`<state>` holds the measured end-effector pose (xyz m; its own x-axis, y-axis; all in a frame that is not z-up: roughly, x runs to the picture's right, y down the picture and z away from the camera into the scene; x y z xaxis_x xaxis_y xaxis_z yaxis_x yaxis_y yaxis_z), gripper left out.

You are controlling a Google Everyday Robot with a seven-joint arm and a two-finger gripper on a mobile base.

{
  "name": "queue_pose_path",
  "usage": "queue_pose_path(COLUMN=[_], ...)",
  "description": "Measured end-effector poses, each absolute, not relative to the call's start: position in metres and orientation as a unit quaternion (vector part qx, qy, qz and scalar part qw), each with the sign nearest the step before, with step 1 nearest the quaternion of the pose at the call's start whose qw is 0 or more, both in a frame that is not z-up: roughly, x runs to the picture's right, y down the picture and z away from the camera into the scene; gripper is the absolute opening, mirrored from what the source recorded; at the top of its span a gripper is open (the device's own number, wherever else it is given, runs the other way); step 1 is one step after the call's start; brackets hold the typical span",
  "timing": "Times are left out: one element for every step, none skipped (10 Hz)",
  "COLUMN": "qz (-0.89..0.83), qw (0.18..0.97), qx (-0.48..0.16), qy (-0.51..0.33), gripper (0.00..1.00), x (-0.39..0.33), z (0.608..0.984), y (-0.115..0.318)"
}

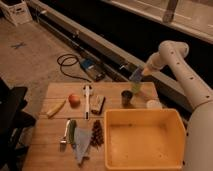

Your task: Place sponge in plastic cup

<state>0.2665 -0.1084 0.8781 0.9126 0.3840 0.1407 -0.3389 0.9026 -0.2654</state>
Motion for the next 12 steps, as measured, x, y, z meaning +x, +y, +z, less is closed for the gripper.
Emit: queue_pose_path(qz=[0.19, 0.193, 0.2, 0.205, 0.209, 0.215, 0.22, 0.228, 0.231, 0.235, 0.235, 0.236], qw=[0.971, 0.971, 0.97, 0.969, 0.969, 0.967, 0.965, 0.962, 0.96, 0.959, 0.958, 0.957], qx=[-0.115, -0.112, -0.108, -0.105, -0.104, -0.104, -0.107, -0.112, -0.115, -0.122, -0.127, -0.131], qy=[-0.093, -0.091, -0.087, -0.086, -0.087, -0.089, -0.093, -0.1, -0.104, -0.106, -0.106, -0.105], gripper=[0.0, 0.0, 0.0, 0.0, 0.0, 0.0, 0.0, 0.0, 0.0, 0.0, 0.0, 0.0], x=[0.27, 0.274, 0.284, 0.29, 0.292, 0.295, 0.296, 0.296, 0.296, 0.297, 0.295, 0.294], z=[0.881, 0.883, 0.887, 0.889, 0.892, 0.896, 0.901, 0.905, 0.907, 0.911, 0.913, 0.915], y=[-0.109, -0.108, -0.107, -0.107, -0.107, -0.106, -0.103, -0.1, -0.097, -0.091, -0.088, -0.085])
